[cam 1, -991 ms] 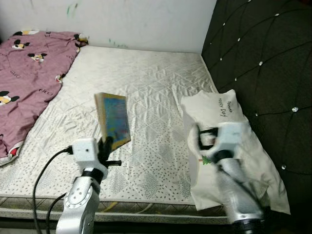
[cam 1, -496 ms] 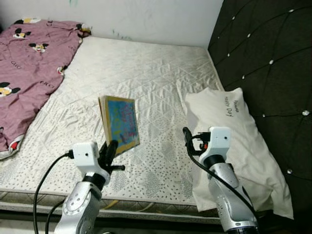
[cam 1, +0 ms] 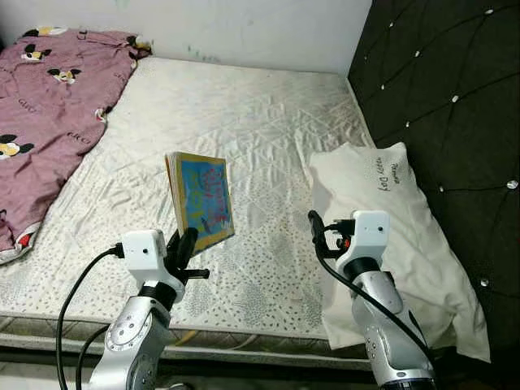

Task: Clean up the room

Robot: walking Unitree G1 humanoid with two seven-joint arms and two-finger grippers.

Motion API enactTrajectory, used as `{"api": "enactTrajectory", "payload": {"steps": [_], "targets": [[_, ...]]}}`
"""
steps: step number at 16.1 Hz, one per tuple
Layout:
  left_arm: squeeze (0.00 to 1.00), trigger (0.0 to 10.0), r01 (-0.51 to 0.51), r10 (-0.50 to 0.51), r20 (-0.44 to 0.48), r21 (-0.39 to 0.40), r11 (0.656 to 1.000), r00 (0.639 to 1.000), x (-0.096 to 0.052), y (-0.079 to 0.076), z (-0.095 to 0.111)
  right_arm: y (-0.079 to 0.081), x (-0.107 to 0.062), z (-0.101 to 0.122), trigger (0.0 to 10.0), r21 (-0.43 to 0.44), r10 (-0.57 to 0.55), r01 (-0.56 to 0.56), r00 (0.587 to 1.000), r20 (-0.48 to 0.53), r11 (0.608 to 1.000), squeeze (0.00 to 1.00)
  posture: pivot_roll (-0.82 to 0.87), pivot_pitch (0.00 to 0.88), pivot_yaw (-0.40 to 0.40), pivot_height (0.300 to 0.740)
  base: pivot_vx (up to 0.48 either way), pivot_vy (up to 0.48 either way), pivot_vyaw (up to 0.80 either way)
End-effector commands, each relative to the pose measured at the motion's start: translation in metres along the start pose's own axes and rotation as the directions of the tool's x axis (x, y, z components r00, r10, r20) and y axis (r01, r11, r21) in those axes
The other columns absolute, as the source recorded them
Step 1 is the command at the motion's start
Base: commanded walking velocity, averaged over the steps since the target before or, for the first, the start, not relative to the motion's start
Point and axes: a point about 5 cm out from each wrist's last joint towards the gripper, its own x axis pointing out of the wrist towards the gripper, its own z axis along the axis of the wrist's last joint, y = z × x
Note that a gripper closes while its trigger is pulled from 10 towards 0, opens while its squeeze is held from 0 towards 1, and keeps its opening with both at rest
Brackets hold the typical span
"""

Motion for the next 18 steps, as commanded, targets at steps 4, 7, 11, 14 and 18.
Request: {"api": "enactTrajectory", "payload": {"steps": [4, 7, 11, 14, 18], "targets": [[0.00, 10.0, 0.019, -0.021, 0.059, 0.029, 0.999, 0.998, 0.008, -0.007, 0.015, 0.003, -0.001, 0.001, 10.0, 0.015, 0.010, -0.010, 1.000, -0.003, 1.000, 0.00, -0.04, 0.125, -0.053, 0.655, 0.000, 0.000, 0.00], [0.00, 10.0, 0.022, -0.024, 0.066, 0.033, 0.999, 0.998, 0.012, -0.008, 0.017, 0.003, 0.000, 0.001, 10.0, 0.015, 0.014, -0.014, 1.000, -0.001, 1.000, 0.00, -0.04, 0.124, -0.051, 0.630, 0.000, 0.000, 0.00], [0.00, 10.0, 0.024, -0.026, 0.063, 0.031, 0.999, 0.998, 0.013, -0.011, 0.015, 0.002, 0.000, 0.000, 10.0, 0.007, 0.012, -0.012, 1.000, -0.001, 1.000, 0.00, -0.05, 0.124, -0.051, 0.585, 0.000, 0.000, 0.00], [0.00, 10.0, 0.012, -0.015, 0.075, 0.036, 0.999, 0.997, 0.014, -0.011, 0.017, 0.003, 0.001, 0.002, 10.0, -0.008, 0.025, -0.025, 1.000, 0.010, 1.000, 0.00, -0.05, 0.120, -0.053, 0.580, 0.000, 0.000, 0.00], [0.00, 10.0, -0.017, 0.013, 0.085, 0.049, 0.999, 0.996, 0.015, -0.006, 0.018, 0.003, 0.002, 0.001, 10.0, -0.013, 0.028, -0.027, 1.000, 0.006, 1.000, 0.00, -0.05, 0.117, -0.054, 0.580, 0.000, 0.000, 0.00]]}}
